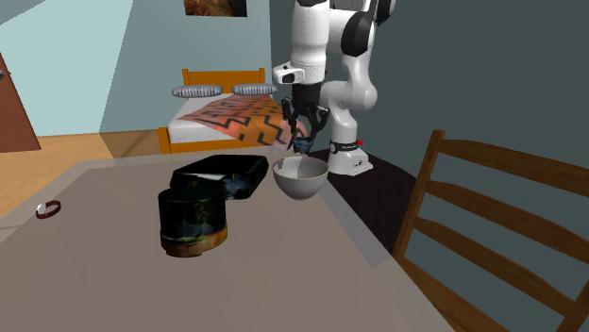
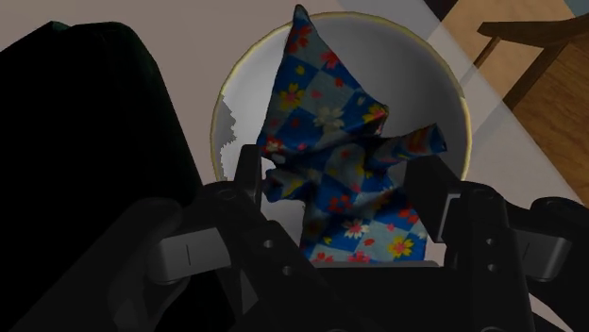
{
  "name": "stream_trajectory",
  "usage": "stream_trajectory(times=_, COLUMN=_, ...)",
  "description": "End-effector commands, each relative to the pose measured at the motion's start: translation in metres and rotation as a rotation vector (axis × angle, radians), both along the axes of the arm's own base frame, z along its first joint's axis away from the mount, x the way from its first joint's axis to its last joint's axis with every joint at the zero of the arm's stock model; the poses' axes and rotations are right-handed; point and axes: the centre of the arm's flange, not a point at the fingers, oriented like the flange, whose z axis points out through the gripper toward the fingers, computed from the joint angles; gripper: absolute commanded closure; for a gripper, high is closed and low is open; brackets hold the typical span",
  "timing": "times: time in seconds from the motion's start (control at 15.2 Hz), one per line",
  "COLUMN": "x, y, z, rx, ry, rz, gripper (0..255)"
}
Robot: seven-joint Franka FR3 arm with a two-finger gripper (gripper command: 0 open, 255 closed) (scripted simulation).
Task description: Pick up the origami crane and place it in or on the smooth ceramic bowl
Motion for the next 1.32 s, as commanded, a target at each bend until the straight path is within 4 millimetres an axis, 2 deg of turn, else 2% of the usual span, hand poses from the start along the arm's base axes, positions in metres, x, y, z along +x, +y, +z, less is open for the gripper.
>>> stream_trajectory(times=0.0, x=0.000, y=0.000, z=-0.010, rx=0.000, ry=0.000, rz=0.000, gripper=255)
stream_trajectory(times=0.46, x=0.000, y=0.000, z=-0.047, rx=0.000, ry=0.000, rz=0.000, gripper=255)
stream_trajectory(times=0.99, x=0.000, y=0.000, z=-0.049, rx=0.000, ry=0.000, rz=0.000, gripper=255)
stream_trajectory(times=1.06, x=0.000, y=0.000, z=-0.049, rx=0.000, ry=0.000, rz=0.000, gripper=0)
stream_trajectory(times=1.25, x=0.000, y=0.000, z=-0.049, rx=0.000, ry=0.000, rz=0.000, gripper=0)
